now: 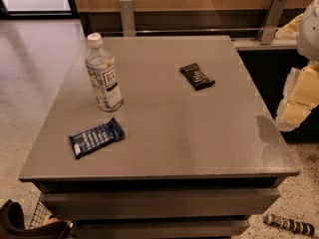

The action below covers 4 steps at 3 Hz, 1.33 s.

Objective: Pick rxbar chocolate

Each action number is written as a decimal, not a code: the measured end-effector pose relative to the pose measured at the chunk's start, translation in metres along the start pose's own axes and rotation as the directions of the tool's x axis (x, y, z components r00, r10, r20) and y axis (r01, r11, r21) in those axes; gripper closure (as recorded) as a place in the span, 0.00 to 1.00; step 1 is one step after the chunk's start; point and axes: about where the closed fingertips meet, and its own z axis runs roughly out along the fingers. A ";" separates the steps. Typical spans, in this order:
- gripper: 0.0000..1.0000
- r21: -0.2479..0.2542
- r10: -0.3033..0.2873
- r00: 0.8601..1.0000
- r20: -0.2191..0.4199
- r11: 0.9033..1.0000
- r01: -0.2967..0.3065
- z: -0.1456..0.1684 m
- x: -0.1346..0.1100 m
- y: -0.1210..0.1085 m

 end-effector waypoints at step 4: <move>0.00 0.131 0.275 0.921 0.274 0.939 -0.319 0.066 -0.004 -0.074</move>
Offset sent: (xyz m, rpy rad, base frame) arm 0.0881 -0.0159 -0.0294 0.2317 -0.2123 -0.2122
